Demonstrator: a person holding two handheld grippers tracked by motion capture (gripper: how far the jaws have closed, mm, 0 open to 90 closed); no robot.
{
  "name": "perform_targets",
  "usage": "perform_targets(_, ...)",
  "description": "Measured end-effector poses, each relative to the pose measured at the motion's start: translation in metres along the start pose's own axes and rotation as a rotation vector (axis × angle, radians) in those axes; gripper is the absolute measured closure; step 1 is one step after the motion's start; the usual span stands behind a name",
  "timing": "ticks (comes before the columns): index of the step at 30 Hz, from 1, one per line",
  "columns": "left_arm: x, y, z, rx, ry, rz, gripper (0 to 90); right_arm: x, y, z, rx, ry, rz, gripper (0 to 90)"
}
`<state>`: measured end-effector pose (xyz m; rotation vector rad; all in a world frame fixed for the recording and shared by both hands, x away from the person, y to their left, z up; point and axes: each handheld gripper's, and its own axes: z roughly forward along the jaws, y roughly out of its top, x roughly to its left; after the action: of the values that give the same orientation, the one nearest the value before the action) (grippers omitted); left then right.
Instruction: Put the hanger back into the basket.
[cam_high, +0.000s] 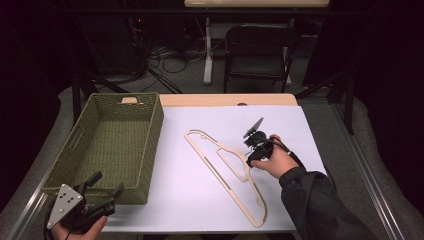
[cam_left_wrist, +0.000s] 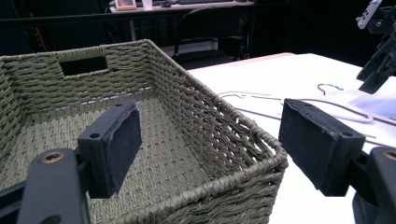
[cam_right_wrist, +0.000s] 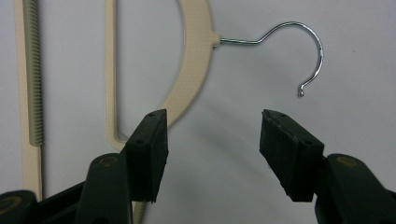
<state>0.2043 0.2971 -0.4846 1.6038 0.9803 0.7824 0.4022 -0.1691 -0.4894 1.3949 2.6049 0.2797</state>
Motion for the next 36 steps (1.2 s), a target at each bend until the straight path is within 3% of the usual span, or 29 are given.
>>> perform_targets(5, -0.001, 0.000, 0.001, 0.005, -0.004, 0.003, 21.6, 0.000, 0.005, 0.002, 0.048, 0.019, 0.014, 45.8)
perform_targets(6, -0.001, 0.000, 0.001, 0.006, -0.004, 0.003, 21.6, 0.001, 0.002, 0.012, -0.078, 0.039, 0.045, 46.0)
perform_targets(7, -0.001, 0.000, 0.001, 0.005, -0.004, 0.004, 21.6, 0.001, 0.002, 0.014, -0.085, 0.043, 0.043, 46.5)
perform_targets(8, -0.001, 0.000, 0.001, 0.005, -0.003, 0.003, 21.6, 0.000, 0.007, 0.006, 0.049, 0.010, 0.018, 47.1)
perform_targets(10, -0.001, -0.001, 0.001, 0.005, -0.004, 0.003, 21.6, -0.001, 0.009, 0.007, 0.065, 0.014, 0.021, 48.3)
perform_targets(11, -0.001, -0.001, 0.001, 0.004, -0.005, 0.002, 21.6, 0.000, 0.008, 0.011, 0.026, 0.005, 0.030, 49.4)
perform_targets(12, -0.001, -0.001, 0.001, 0.004, -0.005, 0.002, 21.6, -0.001, 0.010, 0.009, 0.081, 0.001, 0.016, 49.8)
perform_targets(14, -0.001, -0.001, 0.001, 0.006, -0.007, 0.006, 21.8, 0.000, 0.010, 0.012, 0.058, 0.008, 0.027, 51.2)
perform_targets(15, -0.001, -0.001, 0.001, 0.008, -0.008, 0.008, 21.9, -0.001, 0.013, 0.013, 0.081, 0.014, 0.016, 51.2)
perform_targets(20, -0.001, 0.000, 0.001, 0.005, -0.005, 0.006, 21.9, 0.001, 0.016, 0.016, 0.086, -0.007, 0.025, 49.9)
perform_targets(22, -0.001, 0.000, 0.001, 0.004, -0.005, 0.006, 22.0, 0.003, 0.016, 0.018, 0.066, -0.008, 0.061, 49.4)
perform_targets(23, -0.001, 0.000, 0.000, 0.004, -0.005, 0.006, 22.1, 0.002, 0.018, 0.018, 0.062, -0.005, 0.028, 48.5)
perform_targets(24, -0.001, 0.000, 0.000, 0.002, -0.005, 0.005, 22.1, 0.002, 0.018, 0.018, 0.062, -0.005, 0.028, 48.5)
perform_targets(26, -0.001, 0.000, 0.000, 0.003, -0.005, 0.005, 22.1, 0.001, 0.021, 0.016, 0.101, -0.007, 0.030, 48.5)
perform_targets(28, -0.001, 0.000, 0.000, 0.001, -0.006, 0.005, 22.1, 0.003, 0.023, 0.018, 0.103, -0.004, 0.067, 48.6)
perform_targets(30, -0.001, 0.000, 0.000, 0.002, -0.006, 0.006, 22.1, 0.003, 0.025, 0.018, 0.143, -0.012, 0.061, 50.0)
perform_targets(31, -0.001, 0.000, 0.000, 0.003, -0.005, 0.006, 22.1, 0.003, 0.024, 0.021, 0.108, 0.020, 0.080, 51.0)
perform_targets(32, -0.001, 0.000, 0.000, 0.002, -0.004, 0.005, 22.1, 0.003, 0.027, 0.019, 0.153, -0.013, 0.075, 52.5)
perform_targets(33, 0.000, 0.000, 0.000, 0.002, -0.005, 0.005, 22.1, 0.003, 0.025, 0.023, 0.099, 0.001, 0.083, 52.5)
perform_targets(36, -0.001, 0.000, 0.000, 0.002, -0.003, 0.005, 22.1, 0.004, 0.025, 0.028, 0.090, 0.010, 0.118, 53.5)
